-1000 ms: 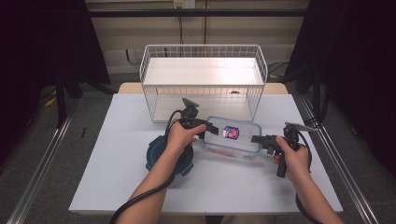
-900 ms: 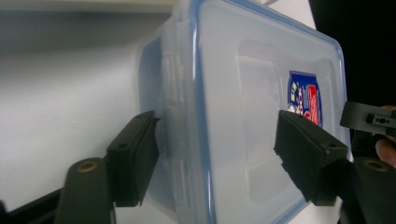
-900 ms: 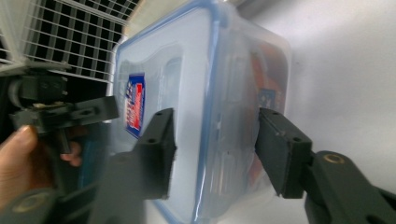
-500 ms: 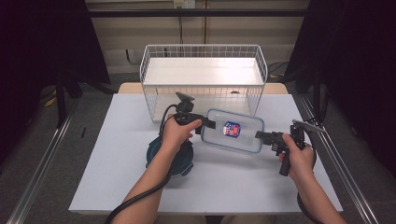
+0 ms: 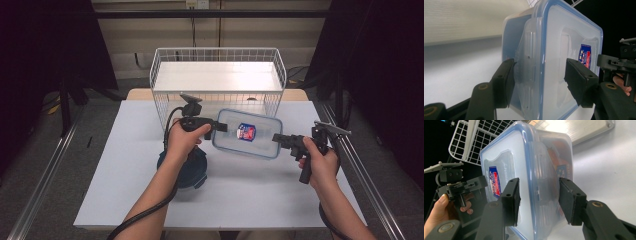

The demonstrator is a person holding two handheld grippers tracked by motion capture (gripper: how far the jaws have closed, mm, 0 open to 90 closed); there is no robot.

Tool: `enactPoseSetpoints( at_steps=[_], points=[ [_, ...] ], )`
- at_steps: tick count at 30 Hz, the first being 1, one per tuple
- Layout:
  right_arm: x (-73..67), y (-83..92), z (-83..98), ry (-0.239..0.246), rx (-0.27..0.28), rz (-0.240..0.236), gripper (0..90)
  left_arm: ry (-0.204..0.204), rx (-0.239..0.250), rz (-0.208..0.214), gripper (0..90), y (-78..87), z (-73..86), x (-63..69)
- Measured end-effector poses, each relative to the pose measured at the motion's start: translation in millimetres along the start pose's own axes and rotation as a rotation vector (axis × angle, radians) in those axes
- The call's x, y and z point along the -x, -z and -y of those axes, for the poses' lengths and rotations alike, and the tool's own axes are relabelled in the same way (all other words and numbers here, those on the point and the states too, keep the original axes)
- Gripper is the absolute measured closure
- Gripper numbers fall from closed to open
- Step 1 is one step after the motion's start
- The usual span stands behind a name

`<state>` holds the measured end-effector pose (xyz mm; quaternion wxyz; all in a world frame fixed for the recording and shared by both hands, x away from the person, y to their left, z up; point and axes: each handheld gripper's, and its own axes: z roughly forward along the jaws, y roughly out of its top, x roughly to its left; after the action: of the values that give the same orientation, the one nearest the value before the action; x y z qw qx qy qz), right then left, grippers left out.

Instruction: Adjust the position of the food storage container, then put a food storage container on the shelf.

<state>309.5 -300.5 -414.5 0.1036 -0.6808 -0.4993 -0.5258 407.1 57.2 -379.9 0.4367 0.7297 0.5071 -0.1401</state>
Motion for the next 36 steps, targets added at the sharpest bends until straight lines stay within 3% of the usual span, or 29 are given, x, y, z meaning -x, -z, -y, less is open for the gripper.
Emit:
enactPoseSetpoints(
  at_steps=[14,29,36],
  points=[
    [-24.7,0.8,-7.5,0.04,0.002,-0.016,52.7,-0.03,0.04,0.007,43.9,26.5,-4.7,7.5],
    [-49.4,-7.2,-16.4,0.065,-0.013,-0.038,52.4,-0.007,0.081,0.021,45.8,54.1,-4.8,6.9],
    [-60.2,-10.0,-20.6,0.087,-0.012,-0.038,52.4,-0.015,0.096,0.018,46.4,63.6,-7.1,6.2]
  ],
)
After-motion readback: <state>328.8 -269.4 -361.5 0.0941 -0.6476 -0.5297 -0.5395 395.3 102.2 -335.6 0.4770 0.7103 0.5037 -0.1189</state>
